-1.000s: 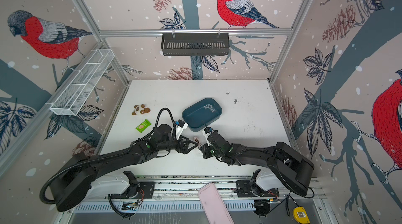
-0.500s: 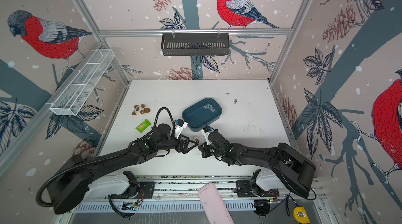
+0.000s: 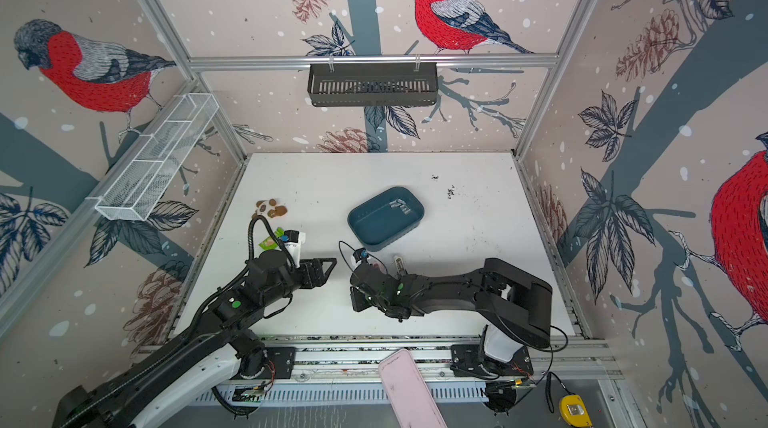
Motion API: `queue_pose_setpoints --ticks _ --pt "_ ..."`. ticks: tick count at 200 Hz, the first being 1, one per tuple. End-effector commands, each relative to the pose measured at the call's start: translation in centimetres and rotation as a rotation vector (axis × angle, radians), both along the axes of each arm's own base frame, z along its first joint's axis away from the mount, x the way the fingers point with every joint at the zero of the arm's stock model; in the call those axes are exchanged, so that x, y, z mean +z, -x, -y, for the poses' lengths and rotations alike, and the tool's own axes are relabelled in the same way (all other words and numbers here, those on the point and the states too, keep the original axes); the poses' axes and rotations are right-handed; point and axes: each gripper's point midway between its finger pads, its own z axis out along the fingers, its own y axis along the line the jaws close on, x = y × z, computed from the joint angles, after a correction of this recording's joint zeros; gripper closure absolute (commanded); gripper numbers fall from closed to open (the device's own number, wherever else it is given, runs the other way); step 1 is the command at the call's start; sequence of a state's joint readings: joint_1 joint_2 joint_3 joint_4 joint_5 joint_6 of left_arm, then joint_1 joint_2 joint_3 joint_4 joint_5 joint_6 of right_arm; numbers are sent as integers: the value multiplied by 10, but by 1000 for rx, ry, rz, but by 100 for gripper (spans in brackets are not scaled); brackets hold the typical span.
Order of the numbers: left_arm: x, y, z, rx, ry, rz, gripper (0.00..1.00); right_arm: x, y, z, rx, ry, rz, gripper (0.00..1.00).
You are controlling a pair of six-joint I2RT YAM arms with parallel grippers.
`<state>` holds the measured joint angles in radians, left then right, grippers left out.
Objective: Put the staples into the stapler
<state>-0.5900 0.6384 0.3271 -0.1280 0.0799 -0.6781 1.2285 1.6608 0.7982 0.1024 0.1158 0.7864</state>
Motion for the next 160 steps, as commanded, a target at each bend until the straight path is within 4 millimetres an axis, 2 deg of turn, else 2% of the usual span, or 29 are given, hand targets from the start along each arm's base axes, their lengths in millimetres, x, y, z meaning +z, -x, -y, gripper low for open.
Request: queue_pose_setpoints --ticks 1,28,39,49,96,122,160 --pt "-10 1 -16 93 3 -43 20 -13 -12 3 -107 80 13 94" --pt "-16 1 -16 97 -18 -70 25 -15 -15 -8 -131 70 18 84" --pt "-19 0 -15 90 -26 -78 30 -12 -15 -12 -126 49 18 81" --pt "-23 2 -13 76 -36 -93 34 -10 -15 -12 -127 33 17 75" --pt "-42 12 1 1 -29 -180 51 18 -6 -7 -72 -64 44 76" --pt "-51 24 11 -10 -47 -216 53 27 -3 16 -70 -72 70 77" --pt "-65 43 27 18 -102 -290 52 35 -8 60 -108 1 130 76"
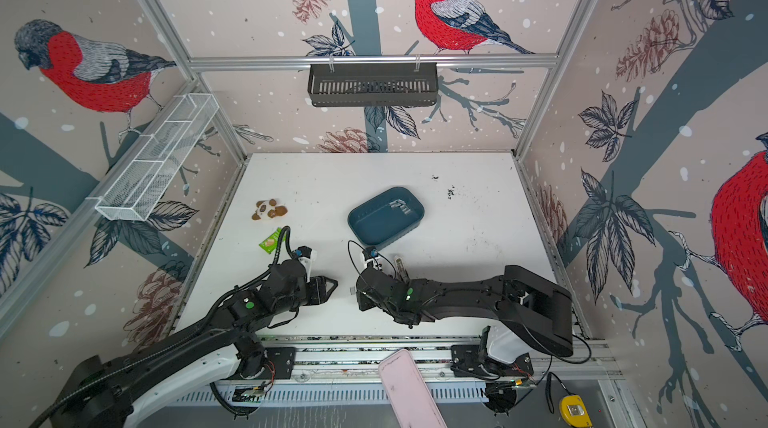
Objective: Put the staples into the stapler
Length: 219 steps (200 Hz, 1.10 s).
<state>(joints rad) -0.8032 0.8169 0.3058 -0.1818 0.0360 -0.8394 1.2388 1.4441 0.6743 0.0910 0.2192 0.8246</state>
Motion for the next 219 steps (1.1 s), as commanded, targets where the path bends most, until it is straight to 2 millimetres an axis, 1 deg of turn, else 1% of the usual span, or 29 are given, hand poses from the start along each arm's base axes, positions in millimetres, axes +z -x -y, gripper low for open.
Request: queue_pose_setpoints --ticks 1,23,26,29,35,61,71,89,108,128,142,170,219 --pt "-1 -1 1 97 -26 -20 53 1 -6 27 -24 71 54 76" --pt "-5 6 11 102 -87 -47 53 7 -5 48 -26 73 85 75" --pt "-7 7 11 102 -101 -50 53 3 -5 52 -22 84 81 74" --pt "-6 7 14 100 -110 -51 53 9 -4 54 -21 64 90 74" --pt "-6 8 17 99 -130 -55 54 10 -3 59 -10 55 92 73" --pt "-16 11 23 95 -232 -110 65 16 5 75 42 6 111 72" --pt "-17 12 28 90 -259 -117 67 16 9 80 61 -11 115 71" --pt "-21 11 37 79 -298 -137 69 20 9 91 47 -44 134 70" --pt "-26 9 37 92 -367 -160 74 23 6 101 24 -68 147 70" --pt "-28 9 34 97 -412 -172 75 25 5 108 10 -100 157 70" --pt "-30 10 35 97 -410 -177 77 27 4 112 2 -119 168 70" --pt "-35 9 45 73 -407 -192 79 28 1 119 -17 -139 185 72" --pt "-45 7 47 70 -467 -212 80 25 0 123 -20 -144 177 72"
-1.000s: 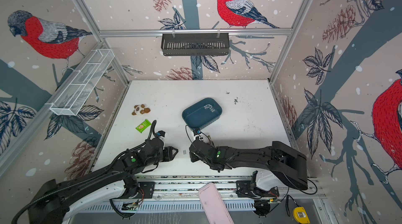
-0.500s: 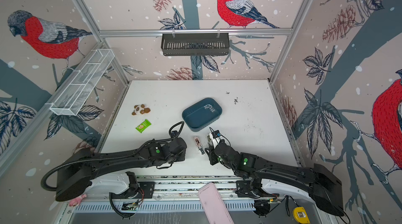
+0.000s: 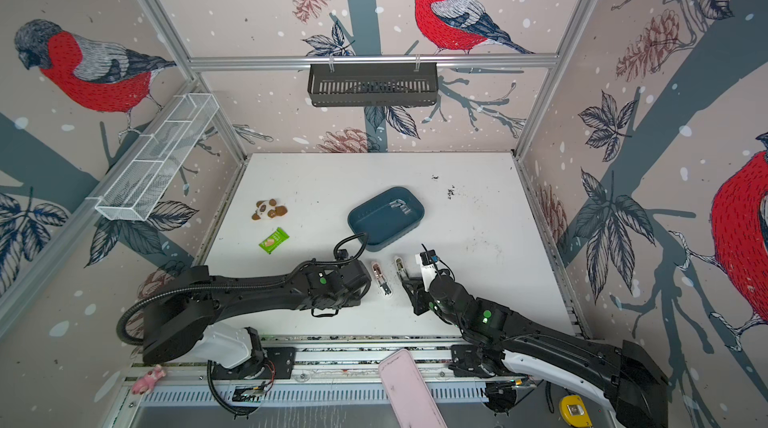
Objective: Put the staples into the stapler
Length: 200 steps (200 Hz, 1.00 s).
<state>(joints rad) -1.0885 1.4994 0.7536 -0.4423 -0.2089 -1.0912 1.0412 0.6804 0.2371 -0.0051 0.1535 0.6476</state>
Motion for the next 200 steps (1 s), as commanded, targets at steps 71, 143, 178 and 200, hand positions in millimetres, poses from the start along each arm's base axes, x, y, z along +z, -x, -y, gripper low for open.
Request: queue_pose_setpoints --ticks 71,143,178,200 --pt "-8 0 -9 -7 -71 -13 84 1 -1 -1 12 -6 6 73" --pt "-12 -3 -10 -10 -71 -17 89 -2 -1 1 9 -7 -5 75" --pt "-13 -1 -12 -11 -75 -21 93 -2 -2 1 8 -7 -6 76" --pt "-10 -3 -9 -26 -55 -11 95 -2 -2 0 11 -22 -10 76"
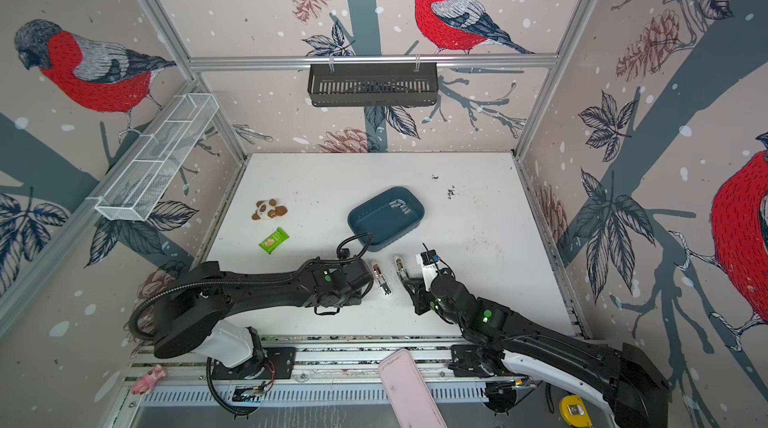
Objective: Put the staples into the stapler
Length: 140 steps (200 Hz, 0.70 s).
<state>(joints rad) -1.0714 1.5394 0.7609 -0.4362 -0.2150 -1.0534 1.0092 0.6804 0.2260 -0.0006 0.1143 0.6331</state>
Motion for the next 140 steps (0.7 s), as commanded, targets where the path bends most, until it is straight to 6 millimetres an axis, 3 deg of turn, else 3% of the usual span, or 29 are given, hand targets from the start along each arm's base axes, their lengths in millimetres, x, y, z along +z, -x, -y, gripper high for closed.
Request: queue_pose_setpoints --ticks 1,38,69,95,140 --pt "-2 2 -6 -11 -17 -8 96 3 0 -2 2 -26 1 76" --pt "14 -5 3 -65 45 26 100 5 3 -7 22 -69 -21 77" --pt "34 -13 1 -94 138 64 100 21 5 -14 31 -166 -21 77" --pt "68 -22 11 -154 296 133 100 48 1 -18 21 -291 -5 77" --pt "154 -39 26 -264 610 292 100 118 -3 -25 71 -575 37 62"
